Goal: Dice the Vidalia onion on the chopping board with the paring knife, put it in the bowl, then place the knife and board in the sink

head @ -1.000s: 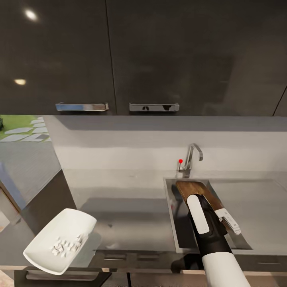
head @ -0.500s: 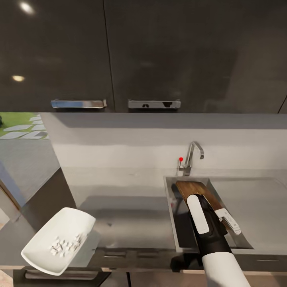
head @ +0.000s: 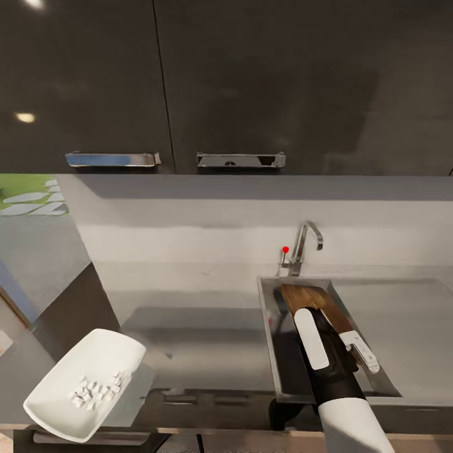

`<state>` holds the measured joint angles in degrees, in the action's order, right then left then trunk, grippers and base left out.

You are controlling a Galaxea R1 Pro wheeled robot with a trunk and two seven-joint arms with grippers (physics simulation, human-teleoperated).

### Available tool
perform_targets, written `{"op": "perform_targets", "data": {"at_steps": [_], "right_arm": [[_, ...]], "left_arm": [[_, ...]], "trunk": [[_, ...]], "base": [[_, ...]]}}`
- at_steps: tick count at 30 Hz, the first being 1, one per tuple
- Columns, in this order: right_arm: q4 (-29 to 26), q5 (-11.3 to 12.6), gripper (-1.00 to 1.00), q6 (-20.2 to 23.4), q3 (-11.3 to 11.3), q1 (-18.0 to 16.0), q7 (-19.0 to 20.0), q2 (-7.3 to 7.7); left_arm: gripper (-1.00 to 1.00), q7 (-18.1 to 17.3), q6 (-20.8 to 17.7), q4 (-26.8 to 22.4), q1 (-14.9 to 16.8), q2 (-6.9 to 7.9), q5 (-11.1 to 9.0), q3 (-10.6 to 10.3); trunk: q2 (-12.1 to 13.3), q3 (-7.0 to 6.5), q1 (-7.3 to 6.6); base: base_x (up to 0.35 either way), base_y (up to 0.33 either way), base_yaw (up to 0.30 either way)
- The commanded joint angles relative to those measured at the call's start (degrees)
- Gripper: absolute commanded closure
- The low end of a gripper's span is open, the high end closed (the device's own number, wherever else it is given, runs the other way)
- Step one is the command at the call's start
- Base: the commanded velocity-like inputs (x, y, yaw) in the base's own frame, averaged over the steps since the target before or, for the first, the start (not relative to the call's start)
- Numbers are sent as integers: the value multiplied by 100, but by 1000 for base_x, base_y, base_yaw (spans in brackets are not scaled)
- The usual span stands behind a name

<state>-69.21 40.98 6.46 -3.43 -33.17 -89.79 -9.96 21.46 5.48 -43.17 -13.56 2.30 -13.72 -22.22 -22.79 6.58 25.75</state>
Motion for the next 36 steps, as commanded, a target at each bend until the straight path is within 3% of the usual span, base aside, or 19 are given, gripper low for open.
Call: {"op": "perform_targets", "data": {"at_steps": [1,25,36], "right_arm": [[20,18,100,42,-7,-6,-21,-4],[312,12,100,-268,36,-6,-21,-4],[388,-143,100,-268,111,-4,-21,-4]], "left_arm": [[-100,42,23,-8,3,8,-60,-38],[-100,42,23,-8,3,7,-60,-38],[-100,42,29,-12,3,7,-60,-43]], "trunk": [[-13,20,3],[-13,232,3],[-13,329,3]], "base": [[0,0,0],[11,-4,0],[109,-16,0]]}}
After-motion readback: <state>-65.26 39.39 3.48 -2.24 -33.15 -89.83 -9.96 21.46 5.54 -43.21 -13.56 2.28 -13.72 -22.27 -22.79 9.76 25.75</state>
